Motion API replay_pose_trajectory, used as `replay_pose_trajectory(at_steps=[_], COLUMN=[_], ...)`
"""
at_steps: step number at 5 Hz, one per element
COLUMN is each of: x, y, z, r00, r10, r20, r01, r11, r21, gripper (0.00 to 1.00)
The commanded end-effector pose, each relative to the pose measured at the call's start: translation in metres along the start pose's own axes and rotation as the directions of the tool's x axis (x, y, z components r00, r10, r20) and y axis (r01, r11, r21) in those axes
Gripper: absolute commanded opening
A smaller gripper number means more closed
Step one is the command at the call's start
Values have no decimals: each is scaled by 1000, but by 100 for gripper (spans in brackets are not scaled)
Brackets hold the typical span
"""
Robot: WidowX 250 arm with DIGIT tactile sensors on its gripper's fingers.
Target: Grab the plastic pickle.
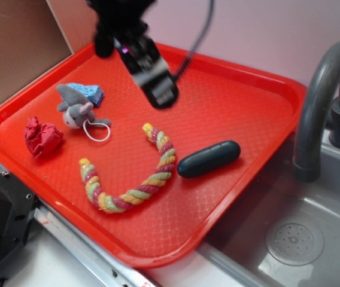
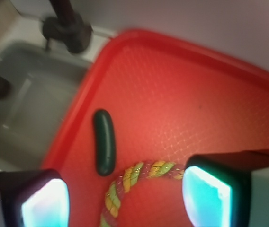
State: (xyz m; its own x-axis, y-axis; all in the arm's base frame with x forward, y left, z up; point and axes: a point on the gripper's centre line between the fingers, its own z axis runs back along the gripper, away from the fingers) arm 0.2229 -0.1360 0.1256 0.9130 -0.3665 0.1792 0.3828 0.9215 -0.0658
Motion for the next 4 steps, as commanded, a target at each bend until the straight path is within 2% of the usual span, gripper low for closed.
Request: replay_pose_trajectory(at_steps=[1, 2, 3, 4], x=[16, 15, 13, 11], y=[-14, -10, -7, -3], z=[-27, -40, -50, -63], r00=[999, 992, 978, 971], r10=[-25, -65, -104, -100], r20=[-33, -108, -179, -216], r01=[23, 59, 105, 102], r11=[999, 997, 994, 995], r21=[-39, -53, -2, -1], gripper=[100, 100, 100, 100])
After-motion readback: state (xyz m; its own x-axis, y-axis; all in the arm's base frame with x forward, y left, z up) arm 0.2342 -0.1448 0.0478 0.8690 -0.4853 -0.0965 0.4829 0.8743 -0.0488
